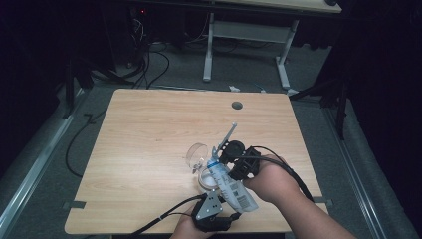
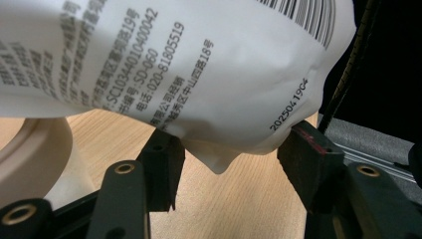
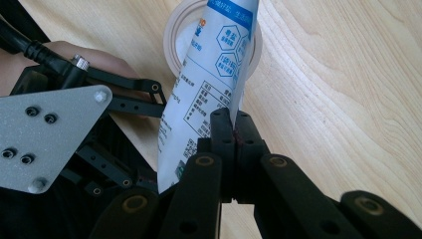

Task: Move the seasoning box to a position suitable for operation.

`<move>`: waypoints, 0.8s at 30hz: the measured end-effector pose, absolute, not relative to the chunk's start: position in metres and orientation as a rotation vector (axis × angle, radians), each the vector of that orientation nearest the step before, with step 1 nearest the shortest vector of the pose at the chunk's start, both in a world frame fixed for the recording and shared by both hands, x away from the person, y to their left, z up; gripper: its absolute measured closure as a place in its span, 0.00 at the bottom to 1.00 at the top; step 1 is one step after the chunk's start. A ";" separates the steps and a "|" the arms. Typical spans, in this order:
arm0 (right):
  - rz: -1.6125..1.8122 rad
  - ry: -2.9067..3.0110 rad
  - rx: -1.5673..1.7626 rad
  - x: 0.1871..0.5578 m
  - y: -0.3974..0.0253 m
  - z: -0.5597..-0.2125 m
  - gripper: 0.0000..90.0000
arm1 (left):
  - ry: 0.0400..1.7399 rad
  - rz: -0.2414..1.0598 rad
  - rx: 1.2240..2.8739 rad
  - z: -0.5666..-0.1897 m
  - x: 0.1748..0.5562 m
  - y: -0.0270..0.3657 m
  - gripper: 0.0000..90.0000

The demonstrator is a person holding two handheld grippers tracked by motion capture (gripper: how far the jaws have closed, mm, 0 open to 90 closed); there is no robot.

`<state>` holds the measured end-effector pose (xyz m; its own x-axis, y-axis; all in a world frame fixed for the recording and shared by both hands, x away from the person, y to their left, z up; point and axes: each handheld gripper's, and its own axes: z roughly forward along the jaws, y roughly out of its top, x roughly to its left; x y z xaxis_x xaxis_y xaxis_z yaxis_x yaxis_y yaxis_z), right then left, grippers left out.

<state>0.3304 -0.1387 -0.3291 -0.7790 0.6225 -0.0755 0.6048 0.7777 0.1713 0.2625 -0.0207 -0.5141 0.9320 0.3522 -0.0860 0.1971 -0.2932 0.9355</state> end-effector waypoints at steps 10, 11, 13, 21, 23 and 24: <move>0.197 2.833 0.978 0.331 -0.139 -0.326 1.00 | 0.418 0.158 1.879 -0.515 0.264 -0.018 0.48; 0.201 2.830 0.983 0.331 -0.139 -0.326 1.00 | 0.419 0.160 1.878 -0.515 0.264 -0.018 0.48; 0.201 2.829 0.987 0.331 -0.140 -0.326 1.00 | 0.420 0.159 1.876 -0.515 0.264 -0.017 0.48; 0.201 2.833 0.990 0.331 -0.140 -0.327 1.00 | 0.407 0.159 1.867 -0.513 0.262 -0.012 0.48; 0.198 2.835 0.978 0.331 -0.139 -0.327 1.00 | 0.401 0.158 1.860 -0.512 0.261 -0.009 0.48; 0.197 2.834 0.980 0.331 -0.139 -0.327 1.00 | 0.400 0.159 1.858 -0.512 0.260 -0.008 0.48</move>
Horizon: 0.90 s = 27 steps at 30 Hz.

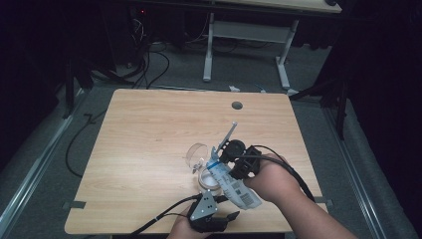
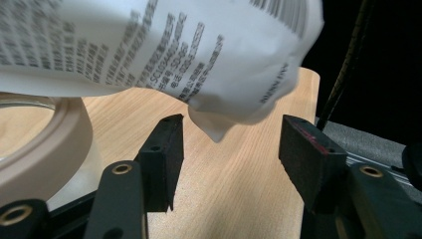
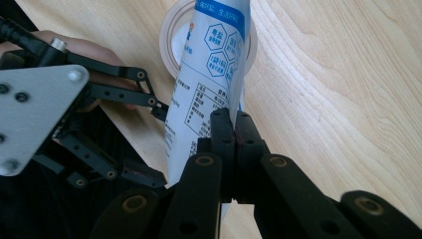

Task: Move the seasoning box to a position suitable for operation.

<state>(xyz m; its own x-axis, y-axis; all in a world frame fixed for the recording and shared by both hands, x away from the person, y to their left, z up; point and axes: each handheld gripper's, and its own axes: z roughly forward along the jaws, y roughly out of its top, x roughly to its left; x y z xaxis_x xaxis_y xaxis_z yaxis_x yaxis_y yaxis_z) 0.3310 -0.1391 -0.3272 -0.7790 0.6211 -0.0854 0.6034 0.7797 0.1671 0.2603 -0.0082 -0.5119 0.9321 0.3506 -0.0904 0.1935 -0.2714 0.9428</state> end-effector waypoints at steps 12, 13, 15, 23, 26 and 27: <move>0.192 2.837 0.980 0.331 -0.141 -0.328 1.00 | 0.418 0.166 1.853 -0.514 0.261 0.011 0.49; 0.193 2.838 0.979 0.331 -0.141 -0.328 1.00 | 0.421 0.166 1.854 -0.515 0.261 0.014 0.49; 0.188 2.839 0.986 0.331 -0.140 -0.329 1.00 | 0.424 0.167 1.856 -0.516 0.262 0.017 0.49; 0.186 2.844 0.979 0.332 -0.139 -0.331 1.00 | 0.441 0.197 1.872 -0.519 0.264 0.032 0.49; 0.189 2.849 0.970 0.332 -0.139 -0.332 1.00 | 0.441 0.207 1.880 -0.519 0.265 0.040 0.49; 0.188 2.850 0.968 0.332 -0.139 -0.332 1.00 | 0.442 0.211 1.880 -0.519 0.265 0.043 0.49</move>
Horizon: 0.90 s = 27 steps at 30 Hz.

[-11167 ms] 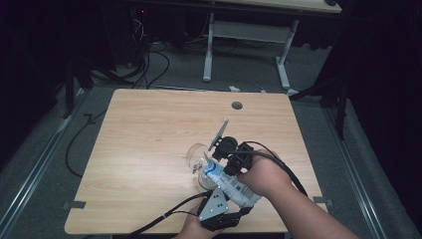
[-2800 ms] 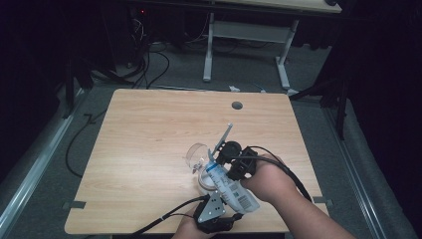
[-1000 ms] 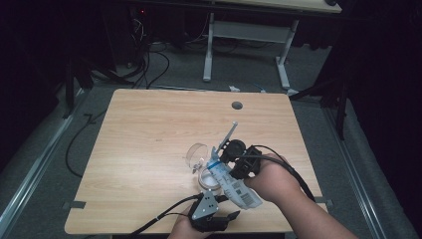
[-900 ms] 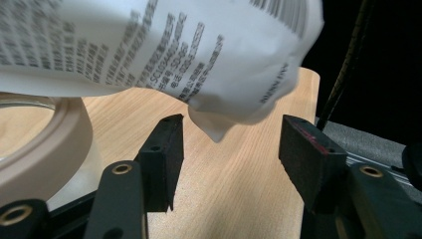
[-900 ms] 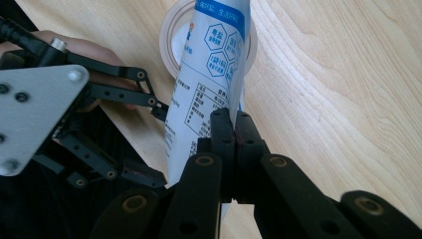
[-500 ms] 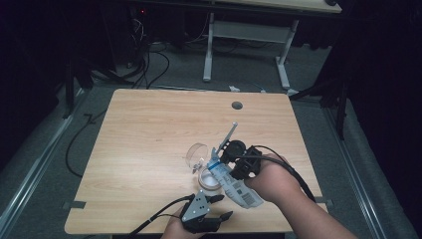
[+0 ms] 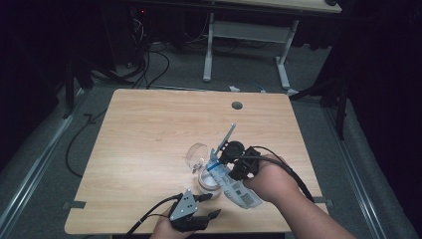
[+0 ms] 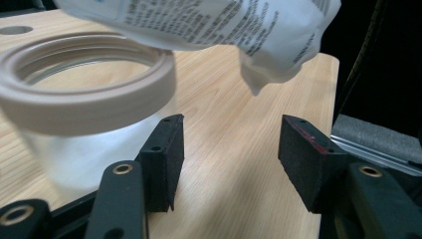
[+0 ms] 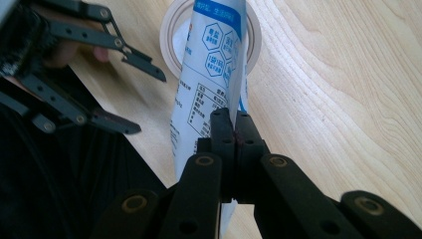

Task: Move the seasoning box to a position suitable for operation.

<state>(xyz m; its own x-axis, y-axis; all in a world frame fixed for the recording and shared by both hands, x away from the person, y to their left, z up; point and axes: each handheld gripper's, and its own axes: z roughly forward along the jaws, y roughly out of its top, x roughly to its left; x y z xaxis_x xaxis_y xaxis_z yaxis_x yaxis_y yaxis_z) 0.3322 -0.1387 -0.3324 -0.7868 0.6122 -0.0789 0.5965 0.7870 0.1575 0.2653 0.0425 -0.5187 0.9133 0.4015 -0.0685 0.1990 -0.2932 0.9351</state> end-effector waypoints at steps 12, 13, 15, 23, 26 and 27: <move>0.190 2.841 0.979 0.332 -0.143 -0.334 1.00 | 0.530 0.280 1.852 -0.520 0.276 0.089 0.49; 0.186 2.840 0.977 0.332 -0.144 -0.334 1.00 | 0.541 0.293 1.854 -0.520 0.279 0.096 0.49; 0.191 2.841 0.987 0.333 -0.145 -0.334 1.00 | 0.550 0.307 1.851 -0.520 0.280 0.099 0.49; 0.176 2.811 1.005 0.336 -0.155 -0.334 1.00 | 0.636 0.390 1.785 -0.514 0.292 0.130 0.49; 0.177 2.808 1.009 0.338 -0.162 -0.335 1.00 | 0.665 0.385 1.780 -0.516 0.296 0.135 0.50; 0.174 2.808 1.013 0.339 -0.164 -0.336 1.00 | 0.672 0.386 1.778 -0.516 0.297 0.136 0.50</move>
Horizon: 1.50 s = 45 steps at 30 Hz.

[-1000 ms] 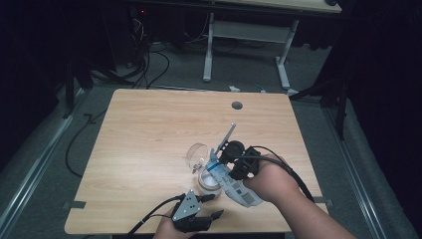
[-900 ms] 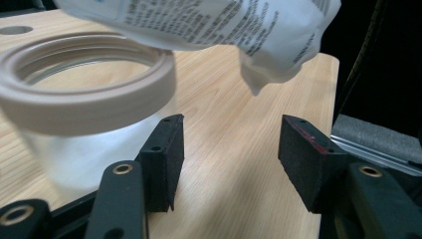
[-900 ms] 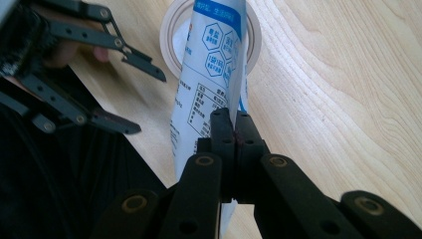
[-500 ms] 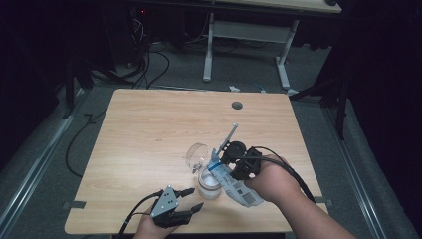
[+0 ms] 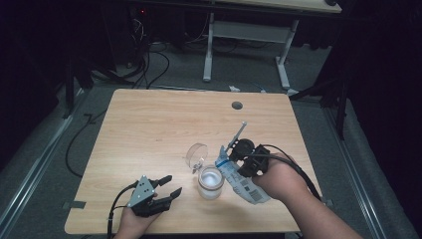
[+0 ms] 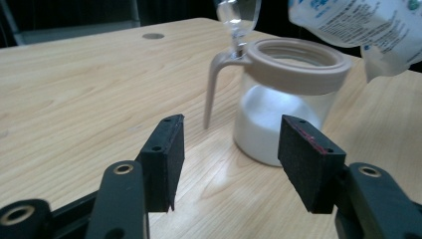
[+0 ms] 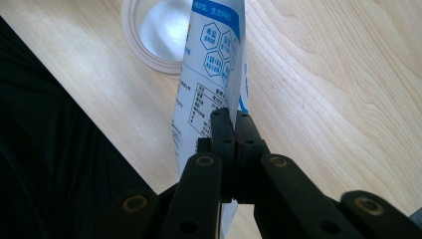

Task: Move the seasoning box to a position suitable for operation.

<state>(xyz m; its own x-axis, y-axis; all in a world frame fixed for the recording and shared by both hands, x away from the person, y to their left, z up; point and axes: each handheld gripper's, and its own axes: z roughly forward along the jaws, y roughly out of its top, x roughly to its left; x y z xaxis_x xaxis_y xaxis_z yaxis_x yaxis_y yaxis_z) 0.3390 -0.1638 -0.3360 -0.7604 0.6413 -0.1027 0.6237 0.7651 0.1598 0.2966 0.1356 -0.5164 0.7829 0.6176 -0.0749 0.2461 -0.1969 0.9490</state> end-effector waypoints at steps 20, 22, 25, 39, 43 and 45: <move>0.157 2.715 1.115 0.373 -0.207 -0.357 1.00 | 0.673 0.398 1.797 -0.519 0.300 0.138 0.50; 0.159 2.712 1.126 0.375 -0.210 -0.359 1.00 | 0.674 0.398 1.796 -0.520 0.300 0.138 0.50; 0.152 2.702 1.153 0.378 -0.217 -0.365 1.00 | 0.667 0.391 1.794 -0.520 0.300 0.139 0.50; 0.095 2.671 1.256 0.396 -0.249 -0.382 1.00 | 0.675 0.385 1.784 -0.520 0.301 0.142 0.50; 0.088 2.651 1.279 0.400 -0.259 -0.383 1.00 | 0.683 0.390 1.783 -0.521 0.302 0.144 0.51; 0.105 2.639 1.289 0.401 -0.262 -0.383 1.00 | 0.690 0.391 1.781 -0.521 0.303 0.145 0.51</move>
<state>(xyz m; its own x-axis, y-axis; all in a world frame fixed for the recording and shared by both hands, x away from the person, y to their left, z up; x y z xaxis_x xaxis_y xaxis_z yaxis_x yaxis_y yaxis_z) 0.4009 -0.2625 -0.3833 -0.5989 0.7867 -0.1498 0.7723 0.6169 0.1517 0.3026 0.1452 -0.5205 0.7735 0.6291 -0.0776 0.2561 -0.1982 0.9461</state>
